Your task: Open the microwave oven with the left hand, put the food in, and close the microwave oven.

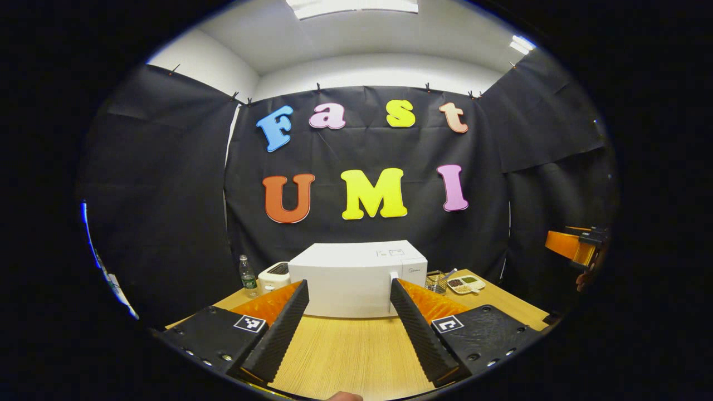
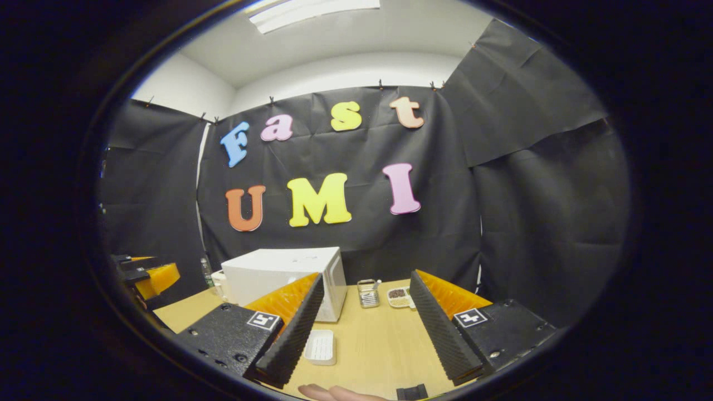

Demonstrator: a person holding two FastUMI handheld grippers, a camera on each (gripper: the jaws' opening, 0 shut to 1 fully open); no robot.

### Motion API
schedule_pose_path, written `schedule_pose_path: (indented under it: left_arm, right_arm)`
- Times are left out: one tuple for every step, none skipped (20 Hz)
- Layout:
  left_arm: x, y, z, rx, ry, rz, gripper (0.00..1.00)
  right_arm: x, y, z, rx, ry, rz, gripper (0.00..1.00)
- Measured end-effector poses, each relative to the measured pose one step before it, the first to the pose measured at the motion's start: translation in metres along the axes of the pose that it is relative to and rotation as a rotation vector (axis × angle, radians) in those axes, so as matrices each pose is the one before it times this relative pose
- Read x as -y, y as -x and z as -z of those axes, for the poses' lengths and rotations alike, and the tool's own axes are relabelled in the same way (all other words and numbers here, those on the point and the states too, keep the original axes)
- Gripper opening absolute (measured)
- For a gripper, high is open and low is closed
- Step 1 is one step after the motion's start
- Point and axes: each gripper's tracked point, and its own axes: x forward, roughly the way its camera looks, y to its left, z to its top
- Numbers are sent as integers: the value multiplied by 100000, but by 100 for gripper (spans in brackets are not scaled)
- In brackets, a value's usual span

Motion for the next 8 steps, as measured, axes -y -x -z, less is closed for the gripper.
schedule_pose_path:
  left_arm:
    - [-245, 1095, -272, 881, 209, -111, 93]
    - [-279, 916, -344, 1322, 379, -430, 93]
    - [-311, 761, -443, 1323, 369, -110, 93]
    - [-339, 776, -370, 1044, 302, -25, 93]
    - [-336, 604, -220, 1002, 295, -344, 93]
    - [-326, 479, -185, 685, 106, -260, 92]
    - [-208, 163, -93, 485, 197, -337, 92]
    - [-215, 174, -176, 474, 208, -552, 92]
  right_arm:
    - [-528, 756, -235, 659, -414, -316, 86]
    - [-604, 826, -53, 186, 21, -806, 85]
    - [-827, 757, -273, 554, 510, -1396, 98]
    - [-662, 647, -344, 847, 896, -1058, 98]
    - [-452, 574, -437, 1247, 1143, -294, 85]
    - [-227, 365, -299, 1145, 1575, 207, 85]
    - [-203, 332, -365, 1317, 1631, 363, 92]
    - [-192, 281, -284, 1236, 1092, 440, 98]
